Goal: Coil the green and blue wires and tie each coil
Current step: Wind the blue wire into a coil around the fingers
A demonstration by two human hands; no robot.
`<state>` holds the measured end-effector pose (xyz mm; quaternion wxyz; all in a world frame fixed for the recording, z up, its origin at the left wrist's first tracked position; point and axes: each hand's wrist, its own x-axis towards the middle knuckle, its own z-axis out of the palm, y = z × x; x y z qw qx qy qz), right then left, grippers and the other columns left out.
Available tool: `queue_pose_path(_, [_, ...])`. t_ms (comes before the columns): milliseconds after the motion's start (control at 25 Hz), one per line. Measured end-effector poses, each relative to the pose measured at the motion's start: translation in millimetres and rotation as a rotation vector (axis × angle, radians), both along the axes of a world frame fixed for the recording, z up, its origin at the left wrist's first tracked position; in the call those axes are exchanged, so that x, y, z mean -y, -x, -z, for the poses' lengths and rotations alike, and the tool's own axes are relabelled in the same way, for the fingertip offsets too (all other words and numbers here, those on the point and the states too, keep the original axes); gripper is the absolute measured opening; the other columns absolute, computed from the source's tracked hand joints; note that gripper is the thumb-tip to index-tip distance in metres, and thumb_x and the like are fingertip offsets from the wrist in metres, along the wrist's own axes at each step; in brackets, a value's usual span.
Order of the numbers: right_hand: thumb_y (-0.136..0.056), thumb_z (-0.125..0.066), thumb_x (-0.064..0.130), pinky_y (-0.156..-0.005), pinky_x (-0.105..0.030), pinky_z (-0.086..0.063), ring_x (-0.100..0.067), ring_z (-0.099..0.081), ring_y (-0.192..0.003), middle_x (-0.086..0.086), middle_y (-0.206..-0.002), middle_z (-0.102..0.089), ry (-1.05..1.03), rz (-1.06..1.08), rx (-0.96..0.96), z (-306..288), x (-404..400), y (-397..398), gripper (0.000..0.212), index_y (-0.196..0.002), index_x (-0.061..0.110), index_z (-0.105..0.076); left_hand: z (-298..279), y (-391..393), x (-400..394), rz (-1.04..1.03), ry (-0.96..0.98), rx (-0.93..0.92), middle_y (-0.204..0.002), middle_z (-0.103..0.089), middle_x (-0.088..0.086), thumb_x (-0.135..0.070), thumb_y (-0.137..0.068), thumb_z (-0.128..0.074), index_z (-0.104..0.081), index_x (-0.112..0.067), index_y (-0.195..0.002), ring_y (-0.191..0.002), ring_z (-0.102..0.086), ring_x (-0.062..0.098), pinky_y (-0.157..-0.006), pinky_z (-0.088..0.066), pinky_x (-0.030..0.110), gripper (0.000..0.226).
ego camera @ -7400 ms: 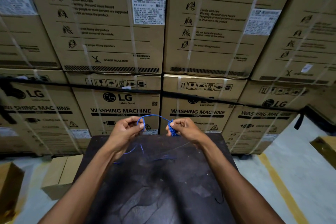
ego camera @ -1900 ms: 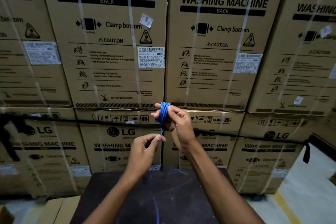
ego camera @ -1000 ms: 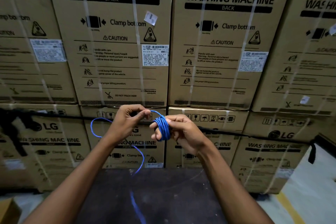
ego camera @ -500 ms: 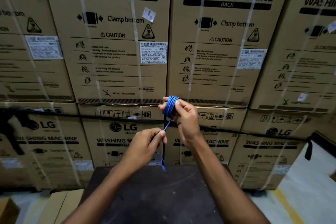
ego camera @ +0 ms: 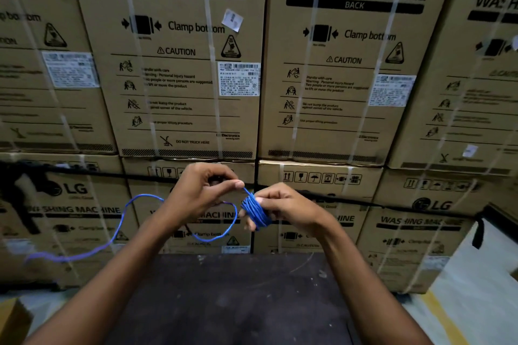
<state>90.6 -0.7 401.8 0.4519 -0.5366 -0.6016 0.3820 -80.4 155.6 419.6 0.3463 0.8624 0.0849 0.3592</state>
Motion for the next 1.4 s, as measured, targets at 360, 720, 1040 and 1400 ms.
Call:
queue_pose_path(360, [-0.097,-0.041,0.016,-0.091,-0.036,-0.055,-0.029,-0.071,-0.088,-0.015,-0.083,-0.070,-0.256,-0.195,-0.682,-20.8,13.0,16.3,0.039,-0.114,-0.011,-0.064,64.9,-19.9,-7.0,0.069,0.243,0.096,-0.069,-0.065,-0.003,-0.038,-0.096,-0.060,-0.070,-0.019,-0.074,-0.069,-0.058,0.010,-0.068,-0.044,0.033,0.031])
queue_pose_path(720, [-0.106,-0.035,0.008,-0.089,-0.034,-0.058,-0.028,-0.073,-0.097,-0.018,-0.105,-0.074,-0.531,0.319,-0.821,-13.2,-30.9,-1.4,0.035,-0.111,-0.009,-0.065,90.7,-11.2,59.3,-0.026,-0.173,-0.181,-0.064,-0.059,-0.001,-0.059,-0.105,-0.020,-0.052,-0.028,-0.084,-0.061,-0.058,0.011,-0.063,-0.049,0.038,0.050])
queue_pose_path(1040, [-0.108,-0.039,0.012,-0.101,-0.053,-0.053,-0.036,-0.072,-0.105,-0.020,-0.107,-0.076,-0.358,0.509,-0.296,20.2,-29.2,-19.2,0.034,-0.109,0.002,-0.072,60.7,12.7,43.6,-0.338,-0.438,-0.036,-0.061,-0.064,-0.011,-0.043,-0.096,-0.059,-0.071,-0.027,-0.087,-0.052,-0.057,0.007,-0.047,-0.043,0.029,0.022])
queue_pose_path(1400, [-0.108,-0.040,0.013,-0.090,-0.036,-0.057,-0.023,-0.075,-0.096,-0.013,-0.096,-0.078,-0.076,0.317,0.068,16.7,-16.9,-0.3,0.035,-0.110,-0.003,-0.071,-8.9,9.0,13.5,-0.187,-0.378,-0.009,-0.076,-0.074,-0.015,-0.039,-0.082,-0.080,-0.079,-0.031,-0.087,-0.067,-0.067,0.004,-0.059,-0.056,0.030,0.010])
